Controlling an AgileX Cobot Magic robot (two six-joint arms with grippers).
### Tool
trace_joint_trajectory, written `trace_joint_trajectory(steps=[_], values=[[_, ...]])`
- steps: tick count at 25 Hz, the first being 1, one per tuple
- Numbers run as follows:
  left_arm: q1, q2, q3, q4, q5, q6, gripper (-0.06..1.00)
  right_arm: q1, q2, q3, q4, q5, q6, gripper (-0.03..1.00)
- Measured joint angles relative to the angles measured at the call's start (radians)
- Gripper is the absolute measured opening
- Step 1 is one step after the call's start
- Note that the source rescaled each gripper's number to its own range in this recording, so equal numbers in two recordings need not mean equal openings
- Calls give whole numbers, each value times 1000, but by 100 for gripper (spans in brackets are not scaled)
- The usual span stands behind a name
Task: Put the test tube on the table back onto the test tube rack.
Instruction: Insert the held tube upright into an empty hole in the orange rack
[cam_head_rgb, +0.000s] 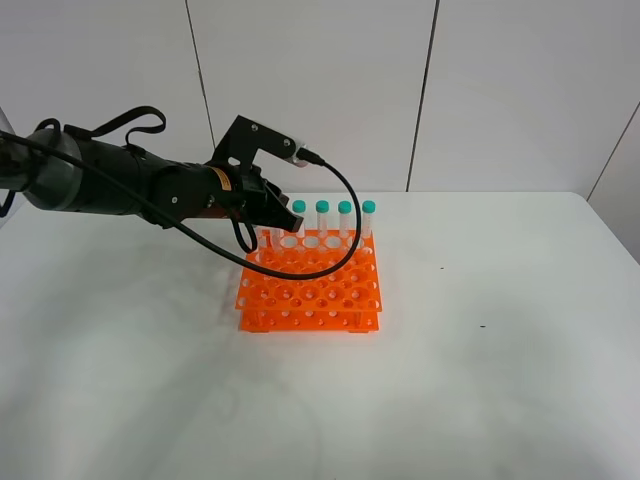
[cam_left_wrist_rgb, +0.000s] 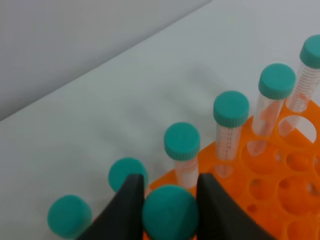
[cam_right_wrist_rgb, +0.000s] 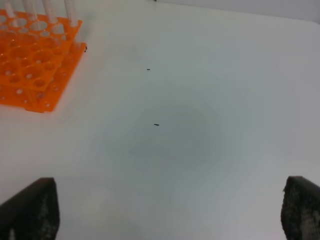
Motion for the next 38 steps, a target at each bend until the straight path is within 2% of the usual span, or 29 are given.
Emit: trace_joint_trajectory(steps=[17, 38], values=[[14, 46, 0, -1, -61, -16, 0, 0, 0, 0, 0, 0, 0, 98], [18, 69, 9, -1, -73, -69, 0, 0, 0, 0, 0, 0, 0, 98]])
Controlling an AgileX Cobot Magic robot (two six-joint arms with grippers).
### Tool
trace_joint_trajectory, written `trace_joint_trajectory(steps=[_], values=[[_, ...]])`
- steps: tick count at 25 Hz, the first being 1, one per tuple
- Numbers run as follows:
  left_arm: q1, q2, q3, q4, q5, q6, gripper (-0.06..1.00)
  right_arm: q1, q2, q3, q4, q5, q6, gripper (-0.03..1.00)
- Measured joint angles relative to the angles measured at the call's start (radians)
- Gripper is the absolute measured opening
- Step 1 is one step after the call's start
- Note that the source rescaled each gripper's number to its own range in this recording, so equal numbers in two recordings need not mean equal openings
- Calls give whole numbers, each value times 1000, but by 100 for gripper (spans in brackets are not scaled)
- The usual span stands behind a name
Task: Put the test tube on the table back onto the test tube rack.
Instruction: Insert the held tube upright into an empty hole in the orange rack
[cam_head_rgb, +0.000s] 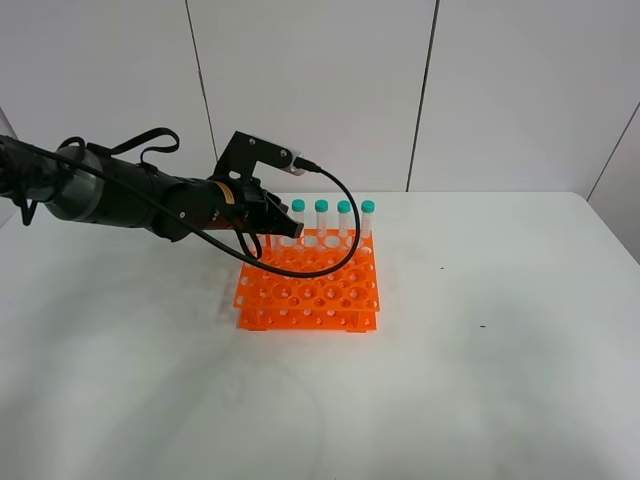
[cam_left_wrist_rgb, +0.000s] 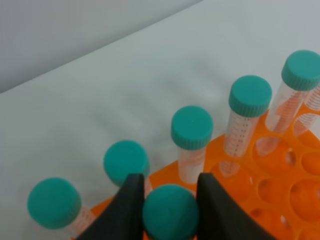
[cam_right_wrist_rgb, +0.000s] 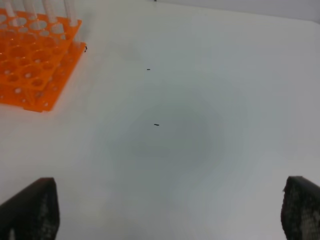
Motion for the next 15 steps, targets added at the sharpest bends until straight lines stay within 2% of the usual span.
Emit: trace_joint_trajectory(steps=[6, 15], values=[[1, 0, 36, -3, -57, -1, 0, 0, 0, 0, 0, 0, 0, 98], [1, 12, 36, -3, -81, -1, 0, 0, 0, 0, 0, 0, 0, 98]])
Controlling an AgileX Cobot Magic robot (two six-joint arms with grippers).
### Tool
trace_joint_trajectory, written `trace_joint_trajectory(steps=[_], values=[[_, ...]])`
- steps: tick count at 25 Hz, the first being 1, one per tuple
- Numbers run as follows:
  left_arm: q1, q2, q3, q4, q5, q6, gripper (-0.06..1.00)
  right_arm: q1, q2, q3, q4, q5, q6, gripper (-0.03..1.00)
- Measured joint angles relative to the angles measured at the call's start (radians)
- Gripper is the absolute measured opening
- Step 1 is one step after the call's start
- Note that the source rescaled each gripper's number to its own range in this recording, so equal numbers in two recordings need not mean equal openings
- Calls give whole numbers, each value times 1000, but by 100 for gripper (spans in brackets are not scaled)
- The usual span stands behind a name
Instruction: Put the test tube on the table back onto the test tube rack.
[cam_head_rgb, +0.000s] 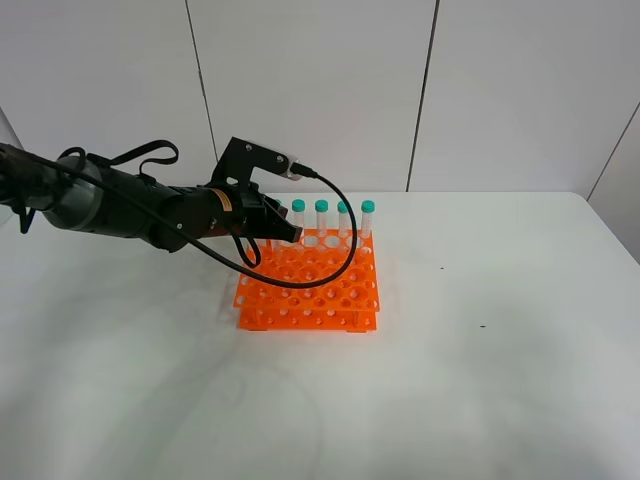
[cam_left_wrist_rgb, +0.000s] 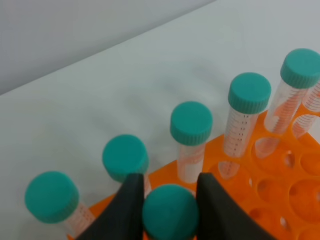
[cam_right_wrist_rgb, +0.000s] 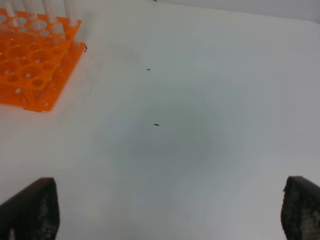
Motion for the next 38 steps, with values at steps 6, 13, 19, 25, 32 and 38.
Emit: trace_joint_trajectory(steps=[6, 13, 19, 25, 32, 38], values=[[2, 31, 0, -4, -8, -2, 0, 0, 0, 0, 0, 0, 0, 98], [2, 33, 2, -4, -20, -2, 0, 0, 0, 0, 0, 0, 0, 98], [2, 34, 3, -4, -27, -2, 0, 0, 0, 0, 0, 0, 0, 98], [2, 34, 3, -4, -30, -45, 31, 0, 0, 0, 0, 0, 0, 98], [2, 15, 4, -4, -30, -88, 47, 0, 0, 0, 0, 0, 0, 98], [-5, -73, 5, 2, -22, -102, 48, 0, 0, 0, 0, 0, 0, 98]])
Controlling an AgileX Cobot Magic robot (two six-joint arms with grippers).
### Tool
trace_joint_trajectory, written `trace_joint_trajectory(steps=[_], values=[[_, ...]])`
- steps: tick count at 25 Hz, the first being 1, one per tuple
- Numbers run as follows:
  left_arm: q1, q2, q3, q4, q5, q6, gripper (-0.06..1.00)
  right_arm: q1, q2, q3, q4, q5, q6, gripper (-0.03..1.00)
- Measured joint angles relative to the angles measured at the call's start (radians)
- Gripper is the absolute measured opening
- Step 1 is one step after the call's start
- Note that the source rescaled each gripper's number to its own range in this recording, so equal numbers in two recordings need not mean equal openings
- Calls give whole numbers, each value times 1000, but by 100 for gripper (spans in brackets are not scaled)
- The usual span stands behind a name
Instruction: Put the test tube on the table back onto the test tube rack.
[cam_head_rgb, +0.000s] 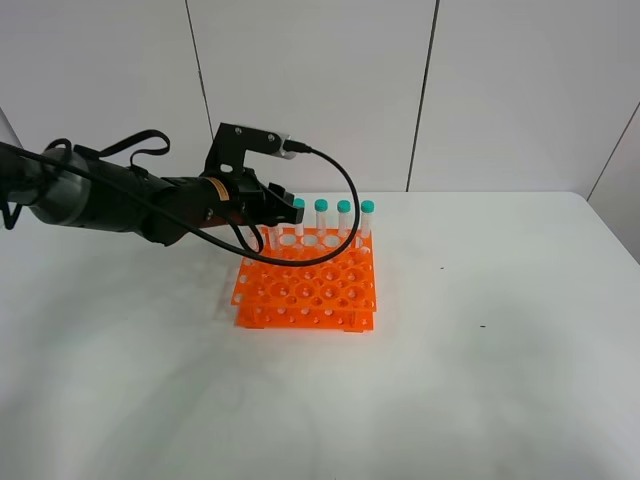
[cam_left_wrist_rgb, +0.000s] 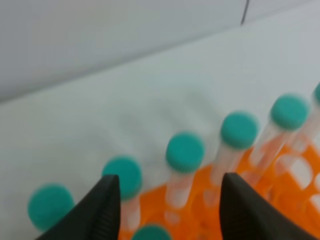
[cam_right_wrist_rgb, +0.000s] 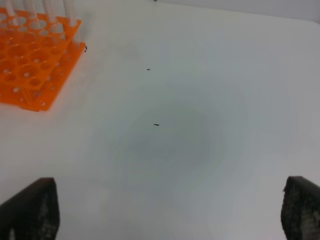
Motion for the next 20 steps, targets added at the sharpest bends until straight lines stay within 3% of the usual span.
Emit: trace_joint_trajectory(steps=[4, 8, 11, 14, 17, 20], values=[[-1, -110, 0, 15, 59, -1, 54, 0, 0, 0, 0, 0, 0, 98], [-1, -223, 0, 19, 192, 11, 85, 0, 0, 0, 0, 0, 0, 98], [-1, -299, 0, 20, 386, 21, 93, 0, 0, 0, 0, 0, 0, 98], [-1, -358, 0, 18, 635, 22, 94, 0, 0, 0, 0, 0, 0, 98], [-1, -377, -6, -33, 891, 22, 94, 0, 0, 0, 0, 0, 0, 98], [-1, -378, -9, -82, 1033, 36, 94, 0, 0, 0, 0, 0, 0, 98]])
